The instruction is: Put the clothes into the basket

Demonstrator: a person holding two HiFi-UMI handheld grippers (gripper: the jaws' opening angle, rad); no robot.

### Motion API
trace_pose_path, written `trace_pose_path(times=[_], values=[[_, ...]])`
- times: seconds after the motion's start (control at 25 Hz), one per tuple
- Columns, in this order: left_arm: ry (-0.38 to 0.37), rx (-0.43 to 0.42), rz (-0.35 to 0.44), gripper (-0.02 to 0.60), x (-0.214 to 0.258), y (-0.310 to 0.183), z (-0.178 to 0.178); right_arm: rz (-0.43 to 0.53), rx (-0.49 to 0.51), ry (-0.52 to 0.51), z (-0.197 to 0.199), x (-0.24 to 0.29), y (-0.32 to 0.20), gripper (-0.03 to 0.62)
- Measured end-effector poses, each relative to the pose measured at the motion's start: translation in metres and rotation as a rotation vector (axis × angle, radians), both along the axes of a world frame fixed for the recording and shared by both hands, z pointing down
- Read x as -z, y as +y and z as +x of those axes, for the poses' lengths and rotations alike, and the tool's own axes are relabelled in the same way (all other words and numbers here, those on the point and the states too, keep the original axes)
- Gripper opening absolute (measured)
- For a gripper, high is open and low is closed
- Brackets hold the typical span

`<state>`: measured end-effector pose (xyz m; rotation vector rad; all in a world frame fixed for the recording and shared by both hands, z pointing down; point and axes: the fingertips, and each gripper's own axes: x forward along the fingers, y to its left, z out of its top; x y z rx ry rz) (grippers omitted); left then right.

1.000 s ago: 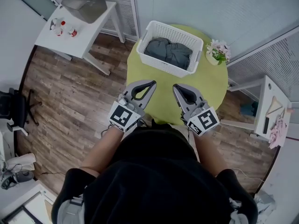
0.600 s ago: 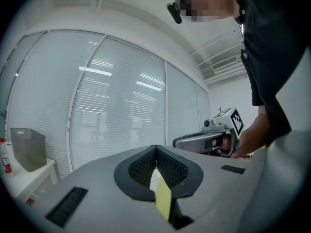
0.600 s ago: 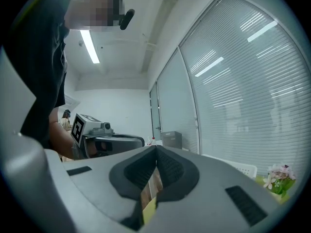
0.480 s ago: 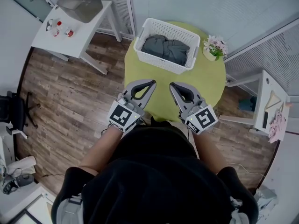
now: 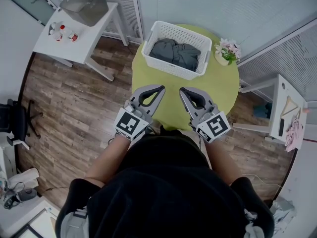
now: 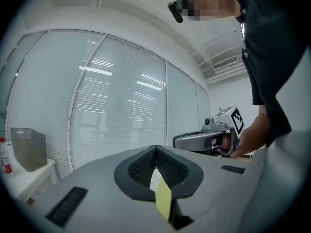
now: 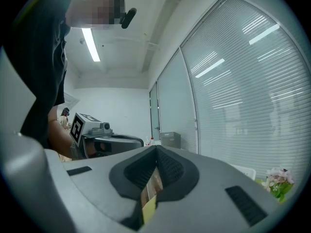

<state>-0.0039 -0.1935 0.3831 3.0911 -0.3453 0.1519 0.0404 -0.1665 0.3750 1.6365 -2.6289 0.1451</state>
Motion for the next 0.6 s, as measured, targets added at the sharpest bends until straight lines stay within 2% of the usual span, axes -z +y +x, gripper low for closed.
trace_pose_path(times=[0.24,0.44,0.6], values=[[0.027,0.01,-0.019,0.009,0.0,-0.0025,0.0001,0.003,-0.002,0.002,-0.0005,0.0003,-0.0016,0.025],[0.002,-0.001,-0.004,0.009,-0.0006,-0.0027,0.0,0.002,-0.008,0.005,0.0007,0.0003,-0.0029,0.025],[0.018,0.001,-0.01,0.009,-0.003,-0.0001,-0.0006,-0.001,-0.009,0.007,0.0007,-0.0015,-0.0026,0.025]])
